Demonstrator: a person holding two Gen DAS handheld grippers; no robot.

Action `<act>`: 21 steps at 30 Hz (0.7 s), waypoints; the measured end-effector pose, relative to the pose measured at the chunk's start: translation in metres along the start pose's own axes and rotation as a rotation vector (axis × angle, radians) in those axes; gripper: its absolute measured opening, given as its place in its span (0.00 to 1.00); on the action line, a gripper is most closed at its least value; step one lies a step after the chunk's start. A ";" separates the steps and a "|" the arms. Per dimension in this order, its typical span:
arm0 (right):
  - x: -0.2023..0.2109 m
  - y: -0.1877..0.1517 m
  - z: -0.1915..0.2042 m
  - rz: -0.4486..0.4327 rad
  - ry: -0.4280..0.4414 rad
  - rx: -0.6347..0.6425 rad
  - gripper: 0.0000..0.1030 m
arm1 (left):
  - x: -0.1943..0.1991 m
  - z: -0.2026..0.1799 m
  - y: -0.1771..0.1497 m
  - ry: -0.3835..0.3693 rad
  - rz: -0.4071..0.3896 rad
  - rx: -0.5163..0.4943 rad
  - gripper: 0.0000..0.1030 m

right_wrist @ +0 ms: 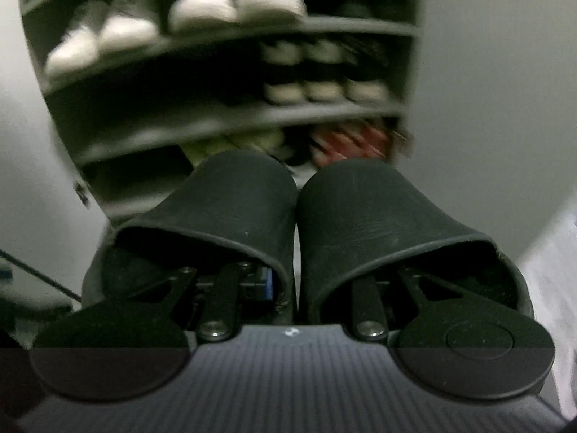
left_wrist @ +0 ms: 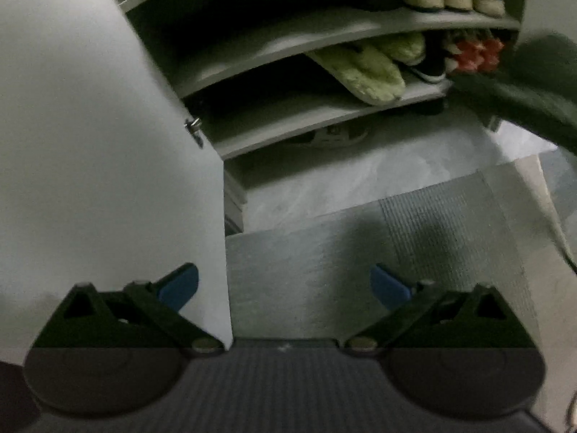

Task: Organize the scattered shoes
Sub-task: 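Push the black slides onto a cabinet shelf and open the right gripper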

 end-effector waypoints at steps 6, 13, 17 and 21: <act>-0.076 0.067 0.076 -0.087 0.089 0.083 0.25 | -0.003 0.024 0.004 -0.018 -0.028 -0.004 1.00; -0.132 0.092 0.137 -0.186 0.159 0.133 0.25 | -0.022 0.039 0.009 -0.016 -0.007 0.072 1.00; -0.167 0.093 0.161 -0.206 0.167 0.165 0.25 | -0.037 0.036 0.009 -0.014 0.014 0.093 1.00; -0.205 0.098 0.180 -0.245 0.167 0.214 0.25 | -0.040 0.032 0.010 -0.015 0.012 0.099 1.00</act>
Point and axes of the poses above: each gripper's, at about its wrist camera, not at the fingertips, and x roughly against the way its jaws point, z to its left, y to its top, the point moved 3 cm from there along -x, roughly the way its jaws point, and after that the axes turned 1 degree about -z, right-handed, at the moved point
